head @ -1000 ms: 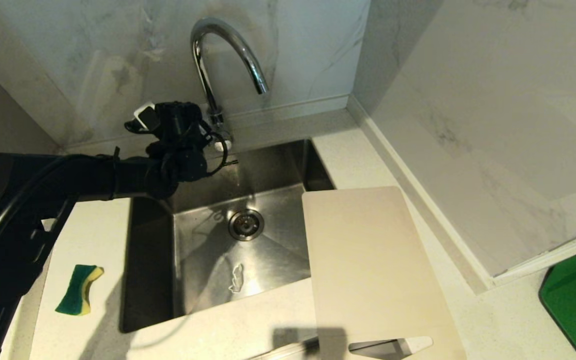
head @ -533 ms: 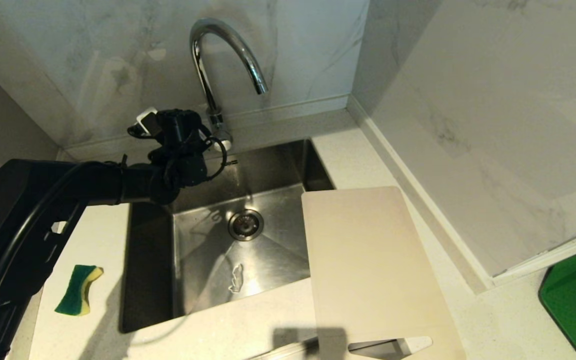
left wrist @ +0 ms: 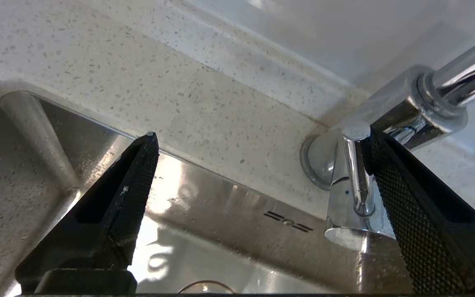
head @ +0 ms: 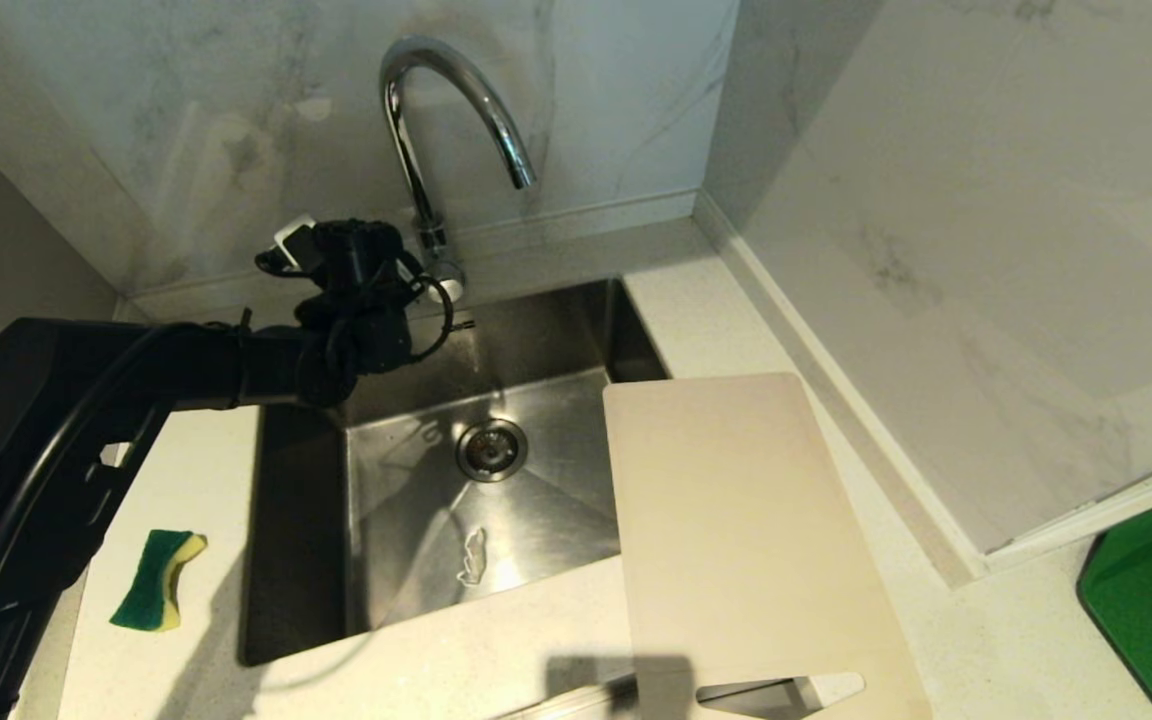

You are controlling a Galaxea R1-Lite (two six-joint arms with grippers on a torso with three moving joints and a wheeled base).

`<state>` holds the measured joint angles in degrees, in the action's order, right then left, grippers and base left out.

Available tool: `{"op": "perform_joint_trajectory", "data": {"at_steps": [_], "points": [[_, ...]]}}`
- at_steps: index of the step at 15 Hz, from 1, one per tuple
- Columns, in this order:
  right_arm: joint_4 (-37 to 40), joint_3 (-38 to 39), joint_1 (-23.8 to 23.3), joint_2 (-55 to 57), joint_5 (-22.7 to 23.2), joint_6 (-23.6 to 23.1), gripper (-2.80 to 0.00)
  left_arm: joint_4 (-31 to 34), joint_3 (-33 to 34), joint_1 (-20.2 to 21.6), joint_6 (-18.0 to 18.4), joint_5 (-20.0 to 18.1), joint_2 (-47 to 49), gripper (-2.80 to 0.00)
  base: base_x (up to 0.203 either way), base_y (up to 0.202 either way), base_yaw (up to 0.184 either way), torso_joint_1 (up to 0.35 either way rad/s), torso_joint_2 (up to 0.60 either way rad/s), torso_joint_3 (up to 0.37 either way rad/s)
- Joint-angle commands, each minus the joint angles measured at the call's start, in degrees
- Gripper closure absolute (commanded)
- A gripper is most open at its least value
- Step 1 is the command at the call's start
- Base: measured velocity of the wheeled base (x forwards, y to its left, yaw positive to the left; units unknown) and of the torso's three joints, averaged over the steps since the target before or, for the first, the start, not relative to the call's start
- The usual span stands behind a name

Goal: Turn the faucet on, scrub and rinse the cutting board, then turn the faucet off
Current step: Turn on the tap

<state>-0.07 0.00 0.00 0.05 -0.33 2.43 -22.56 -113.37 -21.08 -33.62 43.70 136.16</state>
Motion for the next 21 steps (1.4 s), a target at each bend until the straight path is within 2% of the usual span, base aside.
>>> {"op": "perform_joint_trajectory", "data": {"at_steps": [1, 4, 9, 14, 17, 21], "points": [[0.0, 0.0, 0.0, 0.0, 0.0, 0.0, 0.0, 2.2, 0.1, 0.4, -0.7, -0.5, -0.2, -2.8, 0.0, 0.0, 0.0, 0.0, 0.0, 0.0], [0.0, 0.0, -0.1, 0.0, 0.0, 0.0, 0.0, 5.3, 0.1, 1.2, -2.1, -2.0, -0.6, -2.8, 0.0, 0.0, 0.0, 0.0, 0.0, 0.0], [0.0, 0.0, 0.0, 0.0, 0.0, 0.0, 0.0, 11.9, 0.2, 1.3, -7.2, -5.9, -2.1, -2.8, 0.0, 0.0, 0.0, 0.0, 0.0, 0.0], [0.0, 0.0, 0.0, 0.0, 0.0, 0.0, 0.0, 14.9, 0.3, 1.2, -8.9, -6.8, -2.6, -2.8, 0.0, 0.0, 0.0, 0.0, 0.0, 0.0], [0.0, 0.0, 0.0, 0.0, 0.0, 0.0, 0.0, 18.4, 0.3, 1.2, -10.9, -9.1, -2.7, -2.8, 0.0, 0.0, 0.0, 0.0, 0.0, 0.0], [0.0, 0.0, 0.0, 0.0, 0.0, 0.0, 0.0, 18.5, 0.3, 0.5, -11.1, -9.2, -4.2, -2.8, 0.0, 0.0, 0.0, 0.0, 0.0, 0.0]]}}
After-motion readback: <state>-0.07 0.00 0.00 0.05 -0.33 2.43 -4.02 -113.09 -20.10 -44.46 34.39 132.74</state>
